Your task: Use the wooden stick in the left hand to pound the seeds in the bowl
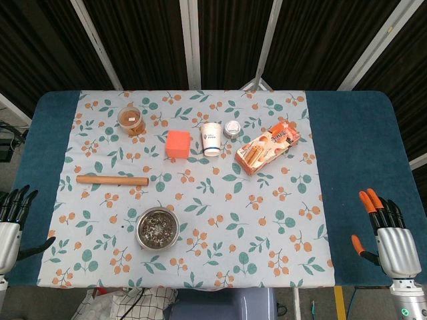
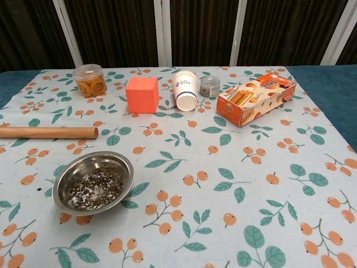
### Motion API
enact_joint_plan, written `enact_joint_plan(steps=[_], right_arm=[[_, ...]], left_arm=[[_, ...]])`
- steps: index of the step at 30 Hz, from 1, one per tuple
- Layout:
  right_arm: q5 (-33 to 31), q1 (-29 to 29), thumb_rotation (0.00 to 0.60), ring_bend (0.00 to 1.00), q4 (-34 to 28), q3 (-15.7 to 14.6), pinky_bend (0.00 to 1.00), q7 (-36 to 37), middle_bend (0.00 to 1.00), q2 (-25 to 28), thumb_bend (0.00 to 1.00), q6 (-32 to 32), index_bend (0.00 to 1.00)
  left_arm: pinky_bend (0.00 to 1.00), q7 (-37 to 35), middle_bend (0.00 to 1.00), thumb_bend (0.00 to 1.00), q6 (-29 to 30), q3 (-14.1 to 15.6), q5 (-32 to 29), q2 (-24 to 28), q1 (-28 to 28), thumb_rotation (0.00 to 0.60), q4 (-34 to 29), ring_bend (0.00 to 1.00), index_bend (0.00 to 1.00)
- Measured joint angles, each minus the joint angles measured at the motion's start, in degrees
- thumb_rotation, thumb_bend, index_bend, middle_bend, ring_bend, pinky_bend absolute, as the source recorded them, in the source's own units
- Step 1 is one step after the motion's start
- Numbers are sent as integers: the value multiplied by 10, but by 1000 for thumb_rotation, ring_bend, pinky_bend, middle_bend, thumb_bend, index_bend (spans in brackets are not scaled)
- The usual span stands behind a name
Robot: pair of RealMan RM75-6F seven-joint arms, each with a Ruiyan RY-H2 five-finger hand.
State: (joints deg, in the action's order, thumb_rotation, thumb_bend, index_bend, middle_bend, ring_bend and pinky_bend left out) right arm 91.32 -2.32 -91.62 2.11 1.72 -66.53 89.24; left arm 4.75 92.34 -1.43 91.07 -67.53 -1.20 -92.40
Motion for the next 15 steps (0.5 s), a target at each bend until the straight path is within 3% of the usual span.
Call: enact_joint_plan(steps=[15], right_arm=[[3,1,600,0,4,2,0,5,0,-4,366,7,0]], left_arm=[[0,5,0,117,-8,-1,-7,0,-1,600,-2,0,0]])
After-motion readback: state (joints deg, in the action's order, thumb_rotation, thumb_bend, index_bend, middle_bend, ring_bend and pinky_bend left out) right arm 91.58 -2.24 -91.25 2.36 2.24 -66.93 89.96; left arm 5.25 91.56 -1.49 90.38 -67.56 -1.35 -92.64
